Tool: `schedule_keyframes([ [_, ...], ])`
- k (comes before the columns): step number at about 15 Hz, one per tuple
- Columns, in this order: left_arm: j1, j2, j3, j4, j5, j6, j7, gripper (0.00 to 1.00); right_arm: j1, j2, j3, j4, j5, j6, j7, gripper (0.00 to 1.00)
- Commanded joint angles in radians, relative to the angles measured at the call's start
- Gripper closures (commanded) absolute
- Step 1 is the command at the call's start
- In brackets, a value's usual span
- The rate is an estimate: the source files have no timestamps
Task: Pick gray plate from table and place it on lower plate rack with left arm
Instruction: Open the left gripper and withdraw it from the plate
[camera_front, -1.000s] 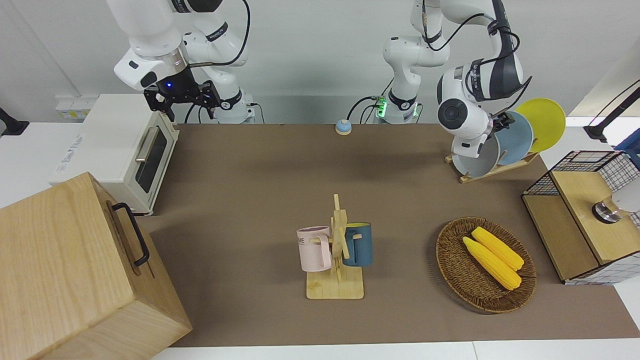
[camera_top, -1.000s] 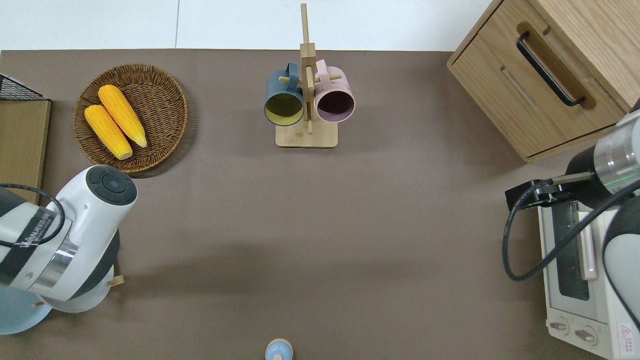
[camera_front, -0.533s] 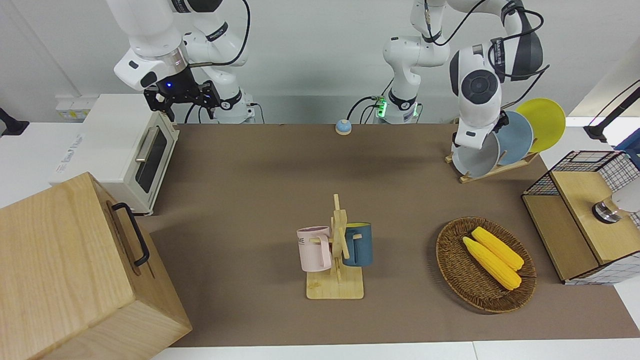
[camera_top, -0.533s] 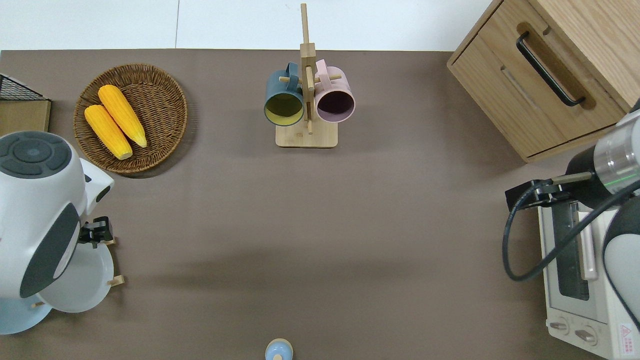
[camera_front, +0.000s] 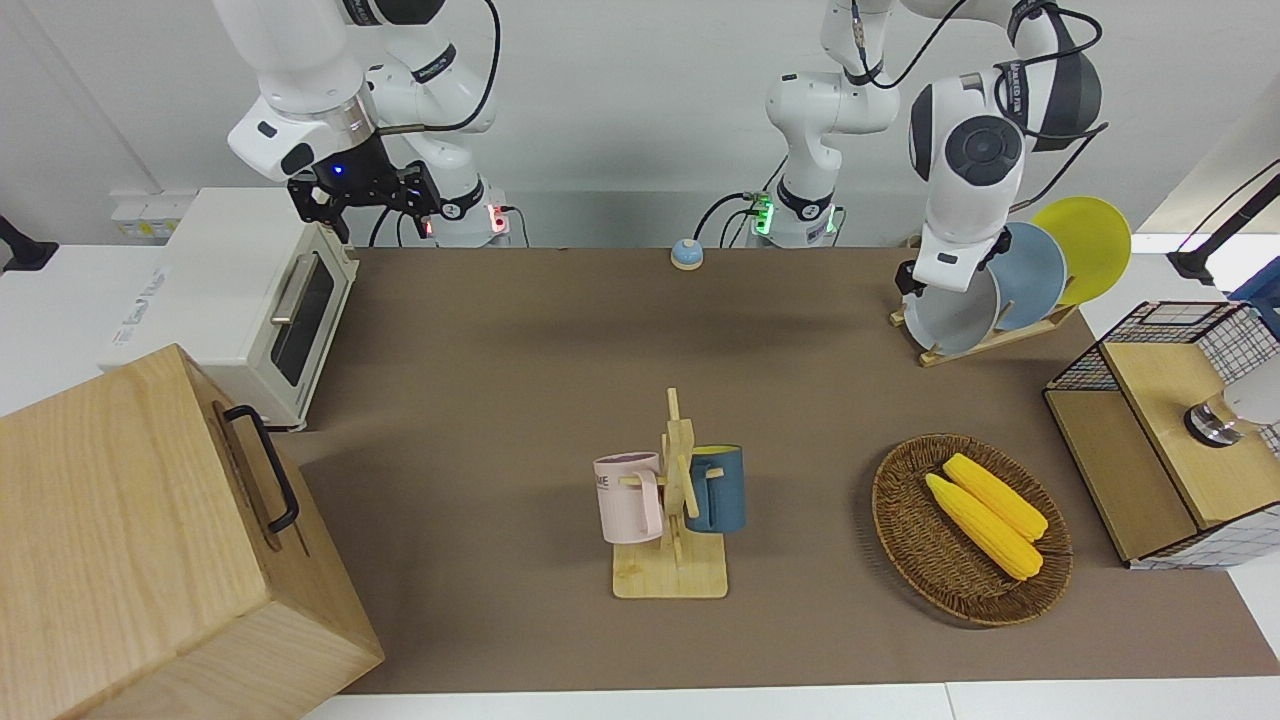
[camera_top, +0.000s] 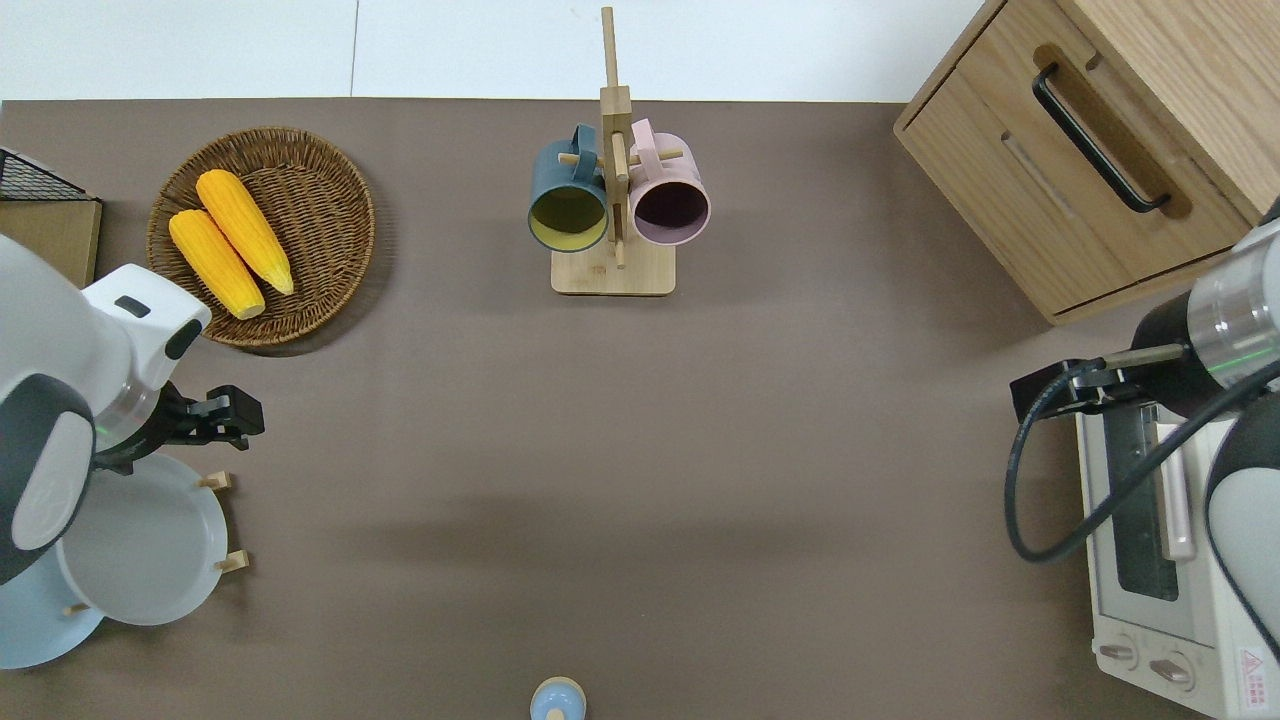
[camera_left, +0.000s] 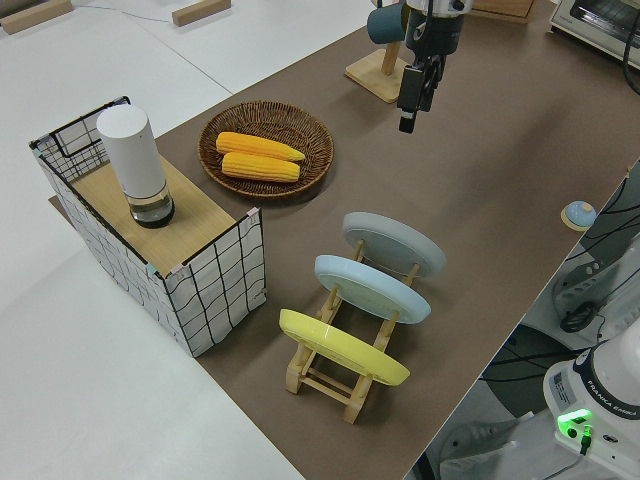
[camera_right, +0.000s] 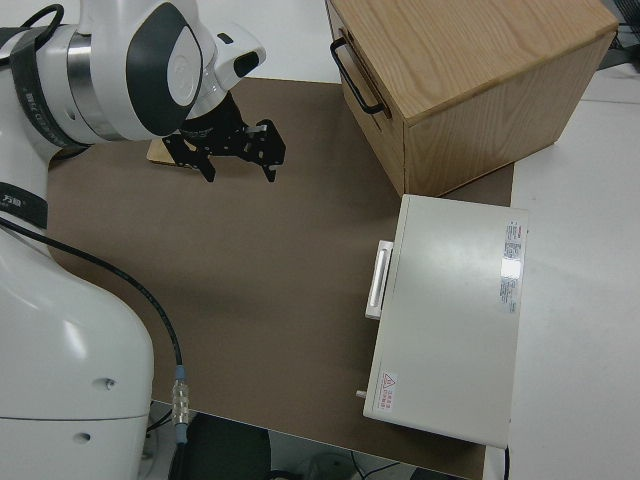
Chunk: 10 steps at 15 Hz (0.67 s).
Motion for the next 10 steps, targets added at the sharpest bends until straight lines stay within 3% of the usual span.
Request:
schedule_keyframes([
  [1,0.058,0.004,-0.007,0.087,-0.121,0.006,0.106,0.00,-0.023,-0.002,0.020,0.006,-0.006,-0.012,0.012,0.017],
  [10,0.058,0.007,-0.006,0.139,-0.243,0.057,0.191,0.00,-0.023,-0.002,0.021,0.007,-0.005,-0.011,0.012,0.017],
])
